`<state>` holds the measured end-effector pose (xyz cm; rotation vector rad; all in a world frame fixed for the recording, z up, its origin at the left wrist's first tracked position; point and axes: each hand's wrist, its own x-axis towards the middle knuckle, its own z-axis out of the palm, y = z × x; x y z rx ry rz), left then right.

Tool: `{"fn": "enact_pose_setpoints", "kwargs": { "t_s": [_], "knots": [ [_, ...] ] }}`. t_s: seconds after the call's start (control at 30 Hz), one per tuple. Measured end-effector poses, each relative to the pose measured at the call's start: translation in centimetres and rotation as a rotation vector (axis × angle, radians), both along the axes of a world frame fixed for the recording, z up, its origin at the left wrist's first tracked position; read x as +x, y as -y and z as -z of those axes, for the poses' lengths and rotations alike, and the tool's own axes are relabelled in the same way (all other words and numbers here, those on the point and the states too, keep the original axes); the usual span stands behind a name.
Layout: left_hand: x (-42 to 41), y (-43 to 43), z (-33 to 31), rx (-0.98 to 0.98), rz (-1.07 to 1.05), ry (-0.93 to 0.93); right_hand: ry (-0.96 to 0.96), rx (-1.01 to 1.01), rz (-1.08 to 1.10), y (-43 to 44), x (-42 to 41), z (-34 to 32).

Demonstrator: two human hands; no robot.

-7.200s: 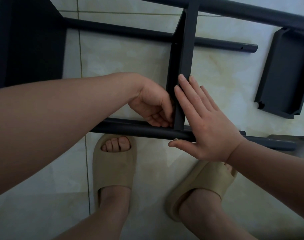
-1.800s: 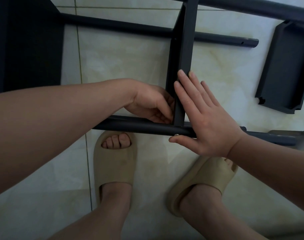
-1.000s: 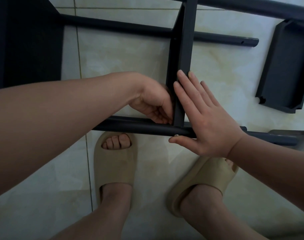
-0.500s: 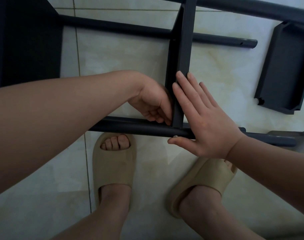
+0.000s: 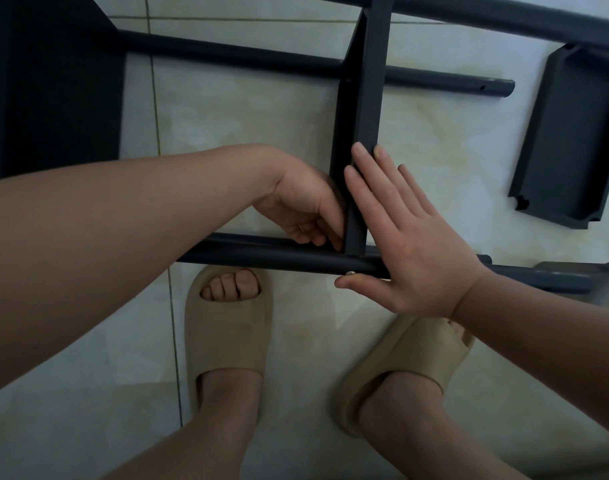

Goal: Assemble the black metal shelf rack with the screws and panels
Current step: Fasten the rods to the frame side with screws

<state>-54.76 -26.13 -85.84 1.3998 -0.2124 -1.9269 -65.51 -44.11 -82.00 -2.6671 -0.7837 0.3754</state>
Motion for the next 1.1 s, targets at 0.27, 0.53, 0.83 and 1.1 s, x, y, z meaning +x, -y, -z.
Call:
{"fn": "enact_pose_setpoints", "kwargs": {
  "t_s": [0.27, 0.53, 0.83, 1.1],
  "knots": [
    [-0.11, -0.03, -0.02, -0.016, -0.027, 0.011, -0.003, -0.003, -0.003, -0.02, 0.0, 0.0],
    [0.15, -0.5, -0.14, -0.021, -0.014, 0.006, 0.003, 0.002, -0.001, -0.02, -0.07, 0.09],
    [-0.33, -0.11, -0.25, 0.004, -0.032, 0.017, 0.006, 0.004, -0.002, -0.03, -0.06, 0.11],
    [0.07, -0.43, -0.49, -0.013, -0.025, 0.014, 0.007, 0.003, -0.003, 0.0, -0.04, 0.11]
  ]
}}
